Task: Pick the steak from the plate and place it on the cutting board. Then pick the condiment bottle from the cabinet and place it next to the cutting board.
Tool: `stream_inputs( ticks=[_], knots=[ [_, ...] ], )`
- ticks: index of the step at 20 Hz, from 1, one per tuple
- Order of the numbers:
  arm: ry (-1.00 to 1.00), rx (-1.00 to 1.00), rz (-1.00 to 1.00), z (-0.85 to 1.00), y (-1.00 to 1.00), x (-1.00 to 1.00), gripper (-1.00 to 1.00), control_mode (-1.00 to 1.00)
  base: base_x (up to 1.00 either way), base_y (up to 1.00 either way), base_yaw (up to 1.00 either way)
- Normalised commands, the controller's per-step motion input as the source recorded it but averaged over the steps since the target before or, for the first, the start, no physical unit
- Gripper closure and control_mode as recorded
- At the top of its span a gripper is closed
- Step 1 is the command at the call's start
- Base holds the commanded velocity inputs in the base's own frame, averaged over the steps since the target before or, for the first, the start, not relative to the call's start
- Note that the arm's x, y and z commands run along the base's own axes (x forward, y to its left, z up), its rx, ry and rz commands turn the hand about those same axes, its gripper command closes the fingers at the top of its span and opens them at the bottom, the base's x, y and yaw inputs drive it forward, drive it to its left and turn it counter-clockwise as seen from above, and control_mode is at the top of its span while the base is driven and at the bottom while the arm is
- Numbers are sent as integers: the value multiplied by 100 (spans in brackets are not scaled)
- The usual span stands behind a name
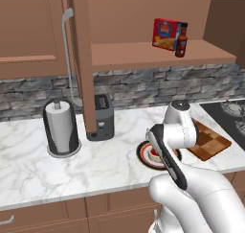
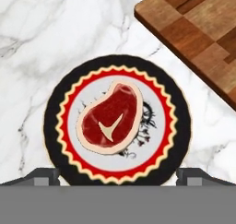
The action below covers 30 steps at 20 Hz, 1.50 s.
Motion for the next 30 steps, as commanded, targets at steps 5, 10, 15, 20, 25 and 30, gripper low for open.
stream_inputs(
  ticks=[5,10,15,20,25,30],
  knots=[
    [-3,0,0,-18,-3,10,-100,-100,0,0,0],
    [0,0,0,-10,-14,2,-100,-100,0,0,0],
    [0,0,0,-6,-17,5,-100,-100,0,0,0],
    [0,0,0,-5,-4,4,-100,-100,0,0,0],
    [0,0,-1,-15,0,0,-100,-100,0,0,0],
    [0,0,-1,-15,0,0,-100,-100,0,0,0]
  ],
)
